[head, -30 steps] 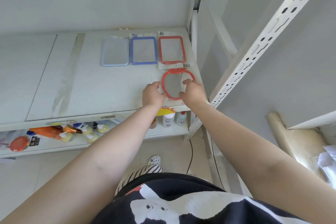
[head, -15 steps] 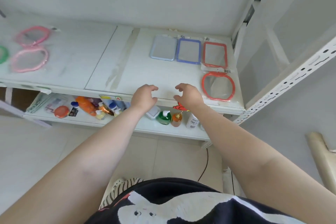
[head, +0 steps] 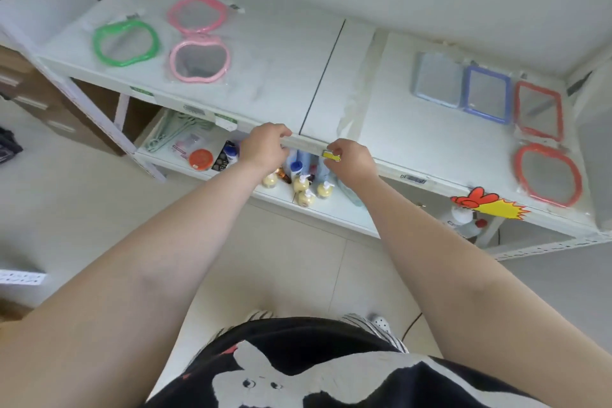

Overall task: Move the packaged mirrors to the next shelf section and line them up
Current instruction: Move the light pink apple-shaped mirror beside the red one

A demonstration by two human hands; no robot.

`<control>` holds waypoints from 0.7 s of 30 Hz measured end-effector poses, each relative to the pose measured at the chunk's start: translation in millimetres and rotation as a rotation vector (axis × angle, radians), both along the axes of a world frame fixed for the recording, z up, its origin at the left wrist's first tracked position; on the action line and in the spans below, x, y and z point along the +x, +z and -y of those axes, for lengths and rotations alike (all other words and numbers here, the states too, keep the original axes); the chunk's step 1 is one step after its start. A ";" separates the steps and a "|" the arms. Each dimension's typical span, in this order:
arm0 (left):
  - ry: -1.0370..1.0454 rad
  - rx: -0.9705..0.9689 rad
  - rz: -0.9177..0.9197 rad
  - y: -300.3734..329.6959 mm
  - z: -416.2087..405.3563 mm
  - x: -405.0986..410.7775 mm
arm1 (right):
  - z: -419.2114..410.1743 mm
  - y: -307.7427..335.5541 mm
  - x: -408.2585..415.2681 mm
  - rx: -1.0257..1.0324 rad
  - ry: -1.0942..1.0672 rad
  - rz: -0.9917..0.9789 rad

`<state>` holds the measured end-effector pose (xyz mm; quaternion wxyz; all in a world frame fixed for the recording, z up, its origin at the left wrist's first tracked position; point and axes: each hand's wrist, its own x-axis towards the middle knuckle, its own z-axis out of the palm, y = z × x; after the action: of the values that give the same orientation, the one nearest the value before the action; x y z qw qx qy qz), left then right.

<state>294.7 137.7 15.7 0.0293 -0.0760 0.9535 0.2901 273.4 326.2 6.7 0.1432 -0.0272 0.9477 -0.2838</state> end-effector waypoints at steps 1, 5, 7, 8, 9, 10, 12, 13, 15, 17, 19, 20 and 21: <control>0.008 -0.002 -0.001 1.4 17.5 -0.6 | 17.6 1.7 -1.4 -0.003 0.006 -0.001; 0.043 0.001 0.003 2.6 72.3 -6.1 | 69.2 4.7 -13.3 -0.003 0.020 -0.019; 0.065 0.018 0.000 -0.5 93.3 -11.2 | 87.7 2.4 -20.3 0.013 0.028 -0.017; 0.069 0.017 0.003 -1.5 99.6 -12.8 | 93.0 1.1 -23.1 0.017 0.031 -0.017; 0.080 0.012 0.007 -3.1 111.1 -16.1 | 104.2 -1.2 -29.3 0.023 0.041 -0.021; 0.084 0.004 0.010 -4.3 119.1 -18.7 | 112.5 -3.0 -34.9 0.029 0.047 -0.025; 0.094 -0.021 0.020 -4.6 133.9 -24.5 | 129.9 -4.3 -46.8 0.032 0.064 -0.034; 0.105 -0.027 0.023 -4.3 144.7 -30.3 | 142.6 -5.1 -55.6 0.027 0.076 -0.038; 0.130 -0.035 0.025 -4.2 166.7 -43.9 | 167.6 -6.9 -74.9 0.009 0.102 -0.057; 0.164 -0.050 0.028 -2.3 187.7 -57.4 | 192.8 -6.5 -94.9 -0.003 0.129 -0.073; 0.184 -0.056 0.031 2.4 205.7 -70.5 | 214.4 -4.7 -114.9 -0.001 0.144 -0.082; 0.191 -0.053 0.038 4.6 214.3 -75.7 | 223.8 -3.9 -123.9 0.003 0.154 -0.082; 0.196 -0.057 0.041 6.4 223.6 -81.1 | 233.3 -2.7 -133.1 0.007 0.166 -0.081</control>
<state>213.6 -85.9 22.1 0.0181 -0.1755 0.9486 0.2628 140.3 92.9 4.0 0.1278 -0.1166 0.9483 -0.2661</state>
